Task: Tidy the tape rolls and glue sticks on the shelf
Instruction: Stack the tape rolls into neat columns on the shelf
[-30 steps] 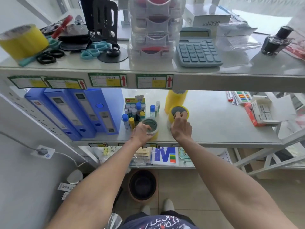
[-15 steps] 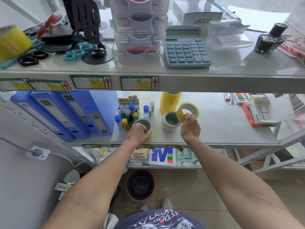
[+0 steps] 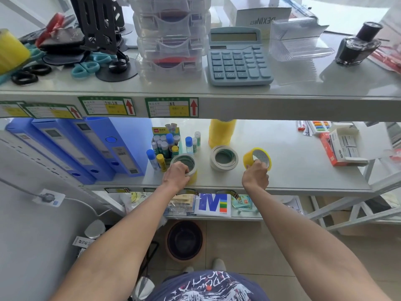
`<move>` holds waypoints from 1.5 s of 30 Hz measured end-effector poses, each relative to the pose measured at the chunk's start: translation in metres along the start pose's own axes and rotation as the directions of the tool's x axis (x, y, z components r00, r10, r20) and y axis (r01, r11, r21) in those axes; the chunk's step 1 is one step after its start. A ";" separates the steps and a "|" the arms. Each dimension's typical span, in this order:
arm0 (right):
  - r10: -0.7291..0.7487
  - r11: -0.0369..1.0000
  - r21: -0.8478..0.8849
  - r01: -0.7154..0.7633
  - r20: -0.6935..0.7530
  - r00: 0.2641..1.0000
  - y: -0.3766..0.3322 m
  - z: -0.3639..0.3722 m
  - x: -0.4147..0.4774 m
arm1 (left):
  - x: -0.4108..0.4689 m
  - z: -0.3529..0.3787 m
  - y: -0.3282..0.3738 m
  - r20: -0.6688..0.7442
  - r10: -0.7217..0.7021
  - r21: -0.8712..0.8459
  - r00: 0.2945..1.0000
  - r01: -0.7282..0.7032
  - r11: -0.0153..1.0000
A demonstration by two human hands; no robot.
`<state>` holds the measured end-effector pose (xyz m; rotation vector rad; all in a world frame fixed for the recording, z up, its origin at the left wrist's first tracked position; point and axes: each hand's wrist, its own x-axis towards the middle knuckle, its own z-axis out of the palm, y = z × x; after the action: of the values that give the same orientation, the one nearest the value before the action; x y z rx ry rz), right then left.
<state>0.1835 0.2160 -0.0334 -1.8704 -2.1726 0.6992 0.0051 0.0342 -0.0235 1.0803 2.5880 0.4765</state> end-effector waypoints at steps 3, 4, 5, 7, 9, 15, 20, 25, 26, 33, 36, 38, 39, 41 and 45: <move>0.002 0.998 -0.065 0.002 0.061 0.998 0.009 0.010 0.002 | 0.000 0.000 0.003 -0.051 0.030 -0.027 0.998 -0.031 0.999; 0.002 0.996 -0.084 0.004 0.074 0.997 0.012 0.014 0.002 | 0.000 -0.001 0.005 -0.076 0.047 -0.035 0.996 -0.050 0.998; 0.005 0.995 -0.102 0.004 0.085 0.996 0.014 0.018 0.001 | 0.001 -0.003 0.008 -0.099 0.063 -0.042 0.993 -0.067 0.997; -0.033 0.984 -0.171 0.051 0.109 0.994 0.017 0.021 -0.003 | 0.003 -0.008 0.016 -0.146 0.101 -0.044 0.984 -0.109 0.993; -0.073 0.968 -0.229 0.103 0.137 0.988 0.019 0.020 -0.006 | 0.006 -0.012 0.026 -0.190 0.145 -0.044 0.971 -0.156 0.987; -0.111 0.968 -0.204 0.149 0.186 0.976 0.019 0.010 -0.007 | 0.015 -0.017 0.077 -0.234 0.306 -0.019 0.923 -0.319 0.948; -0.220 0.971 -0.079 0.225 0.075 0.973 0.021 0.001 -0.004 | 0.025 0.004 0.105 -0.118 0.340 0.052 0.933 -0.336 0.941; -0.255 0.964 0.091 0.249 0.061 0.965 0.013 -0.010 0.008 | 0.031 0.029 0.100 0.021 0.260 0.098 0.965 -0.261 0.960; -0.259 0.959 0.136 0.250 0.056 0.964 0.010 -0.010 0.012 | 0.030 0.032 0.098 0.035 0.251 0.079 0.967 -0.253 0.964; -0.290 0.954 0.134 0.268 0.192 0.937 -0.023 -0.010 0.023 | 0.000 0.021 0.067 -0.244 0.185 -0.152 0.952 -0.226 0.962; -0.248 0.968 0.036 0.250 0.317 0.915 -0.035 -0.001 0.027 | -0.003 0.024 0.030 -0.063 -0.085 -0.006 0.994 0.085 0.996; -0.213 0.977 0.046 0.210 0.338 0.917 -0.041 0.004 0.029 | -0.001 0.024 0.015 0.058 -0.173 0.053 0.983 0.170 0.984; -0.197 0.980 0.060 0.188 0.347 0.917 -0.043 0.007 0.031 | 0.001 0.023 0.012 0.066 -0.170 0.048 0.983 0.167 0.985; -0.175 0.984 0.075 0.159 0.366 0.914 -0.043 0.010 0.034 | 0.008 0.024 0.011 0.027 -0.138 0.035 0.990 0.137 0.990; -0.158 0.986 0.114 0.124 0.372 0.915 -0.046 -0.004 0.028 | 0.015 0.019 0.025 -0.062 -0.096 -0.050 0.993 0.093 0.994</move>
<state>0.1389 0.2401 -0.0130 -1.6195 -2.4247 1.1911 0.0179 0.0652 -0.0330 0.9374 2.6549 0.5553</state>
